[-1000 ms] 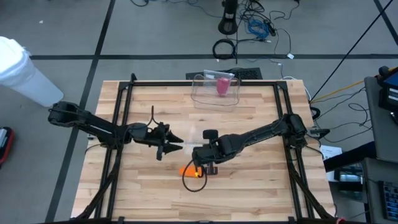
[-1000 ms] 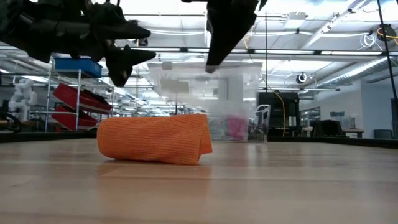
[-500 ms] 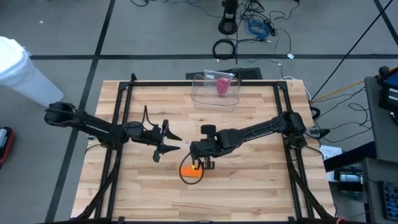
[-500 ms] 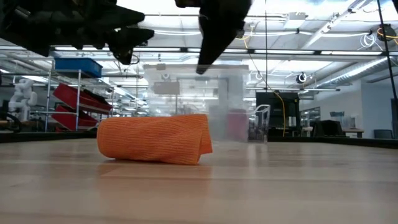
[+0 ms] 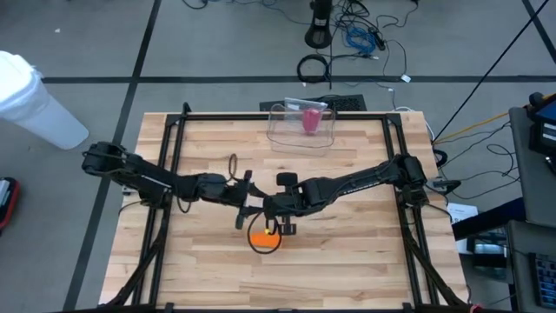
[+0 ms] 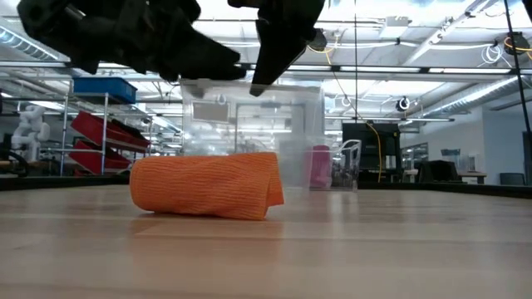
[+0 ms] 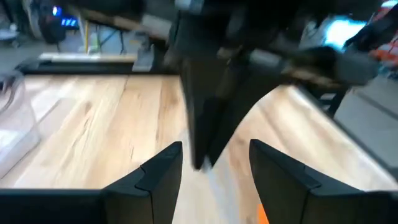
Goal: Roll bandage
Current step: Put the orange bandage into the zip bag
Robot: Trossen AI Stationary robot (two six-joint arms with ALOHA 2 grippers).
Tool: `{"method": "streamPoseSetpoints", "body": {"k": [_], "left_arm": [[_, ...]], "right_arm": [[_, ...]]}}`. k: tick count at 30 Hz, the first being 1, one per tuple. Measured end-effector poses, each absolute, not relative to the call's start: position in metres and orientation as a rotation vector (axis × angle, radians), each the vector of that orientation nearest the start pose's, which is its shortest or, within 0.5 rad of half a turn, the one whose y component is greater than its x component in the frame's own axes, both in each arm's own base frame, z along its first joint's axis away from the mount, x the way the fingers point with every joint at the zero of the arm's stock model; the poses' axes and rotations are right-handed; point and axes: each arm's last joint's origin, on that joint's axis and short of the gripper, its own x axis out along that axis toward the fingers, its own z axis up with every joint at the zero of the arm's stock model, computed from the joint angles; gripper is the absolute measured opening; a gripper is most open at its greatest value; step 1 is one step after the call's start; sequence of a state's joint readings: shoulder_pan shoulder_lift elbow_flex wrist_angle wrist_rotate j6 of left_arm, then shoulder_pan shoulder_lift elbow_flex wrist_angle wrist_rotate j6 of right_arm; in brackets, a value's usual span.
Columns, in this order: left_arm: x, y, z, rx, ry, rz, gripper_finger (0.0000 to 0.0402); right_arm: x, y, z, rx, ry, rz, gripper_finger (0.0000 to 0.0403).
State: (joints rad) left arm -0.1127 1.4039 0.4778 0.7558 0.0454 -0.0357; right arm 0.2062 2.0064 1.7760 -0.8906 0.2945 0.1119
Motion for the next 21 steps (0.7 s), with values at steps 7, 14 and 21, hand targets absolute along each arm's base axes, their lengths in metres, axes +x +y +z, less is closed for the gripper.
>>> {"method": "streamPoseSetpoints", "body": {"k": [7, 14, 21], "left_arm": [[0.273, -0.03, 0.18, 0.003, 0.3, -0.069, 0.0192], [0.272, -0.029, 0.177, 0.019, 0.332, -0.052, 0.019], [0.271, -0.027, 0.176, 0.028, 0.348, -0.006, 0.0148]], "right_arm": [[0.418, 0.079, 0.259, -0.174, 1.078, -0.141, 0.0], [0.415, 0.078, 0.266, -0.174, 1.065, -0.139, 0.0], [0.411, 0.082, 0.271, -0.163, 1.06, -0.109, 0.0]]}}
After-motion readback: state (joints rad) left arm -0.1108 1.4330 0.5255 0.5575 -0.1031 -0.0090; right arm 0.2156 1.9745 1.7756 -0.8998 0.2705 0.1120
